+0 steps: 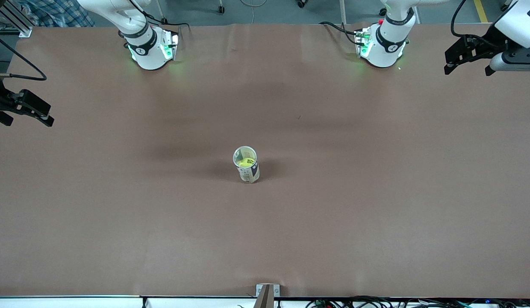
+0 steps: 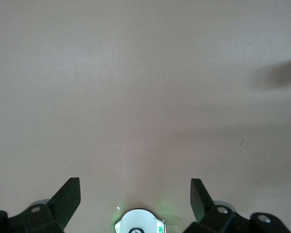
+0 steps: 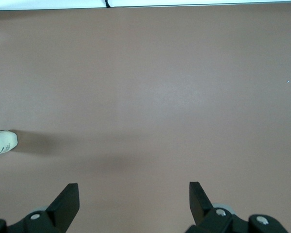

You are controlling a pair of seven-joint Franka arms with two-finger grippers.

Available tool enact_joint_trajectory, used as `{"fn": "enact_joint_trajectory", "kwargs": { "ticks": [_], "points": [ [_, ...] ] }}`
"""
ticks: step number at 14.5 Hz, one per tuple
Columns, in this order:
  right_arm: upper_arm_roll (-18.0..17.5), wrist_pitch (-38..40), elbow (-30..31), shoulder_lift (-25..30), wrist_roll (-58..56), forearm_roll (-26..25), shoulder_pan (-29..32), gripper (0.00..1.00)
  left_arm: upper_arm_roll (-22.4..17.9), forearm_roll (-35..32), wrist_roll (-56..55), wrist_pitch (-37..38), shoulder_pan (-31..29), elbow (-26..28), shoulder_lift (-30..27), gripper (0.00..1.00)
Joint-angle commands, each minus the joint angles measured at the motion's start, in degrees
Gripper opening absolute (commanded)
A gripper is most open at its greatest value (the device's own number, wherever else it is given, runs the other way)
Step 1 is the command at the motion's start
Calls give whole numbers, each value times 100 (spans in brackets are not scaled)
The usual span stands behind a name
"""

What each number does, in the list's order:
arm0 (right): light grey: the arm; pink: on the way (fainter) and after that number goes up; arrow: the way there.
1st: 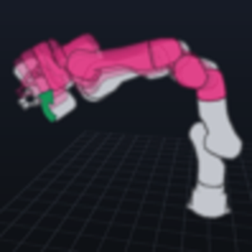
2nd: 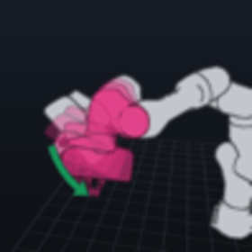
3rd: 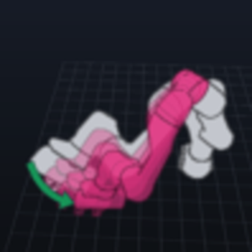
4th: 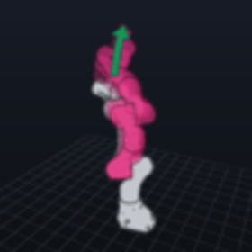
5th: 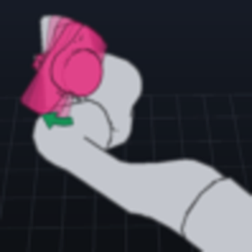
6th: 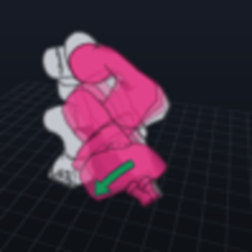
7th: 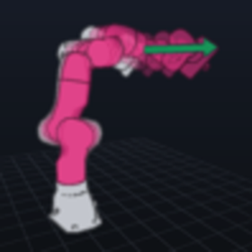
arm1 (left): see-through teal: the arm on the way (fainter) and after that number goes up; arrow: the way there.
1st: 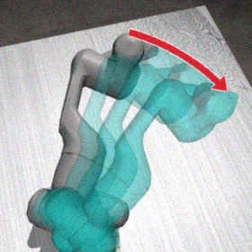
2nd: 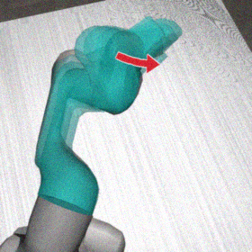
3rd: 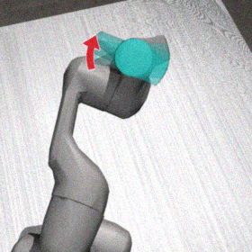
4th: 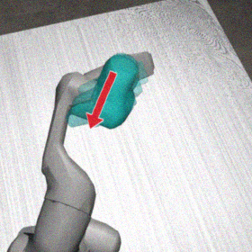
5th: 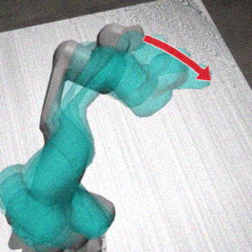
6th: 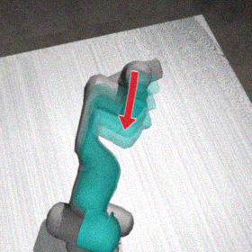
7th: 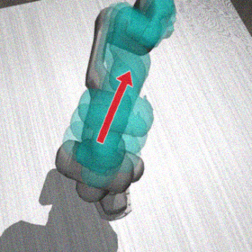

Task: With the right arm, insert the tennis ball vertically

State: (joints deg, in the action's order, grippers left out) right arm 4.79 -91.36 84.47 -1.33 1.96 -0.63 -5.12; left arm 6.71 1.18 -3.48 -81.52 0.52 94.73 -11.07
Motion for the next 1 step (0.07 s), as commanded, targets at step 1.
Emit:
{"fn": "enact_joint_trajectory", "kwargs": {
  "ticks": [1],
  "points": [
    [13, 57, -36, 28, 23, -25, 20, 100, 41, -109, -65, 49, -8, 81, -132, 100]
  ]
}}
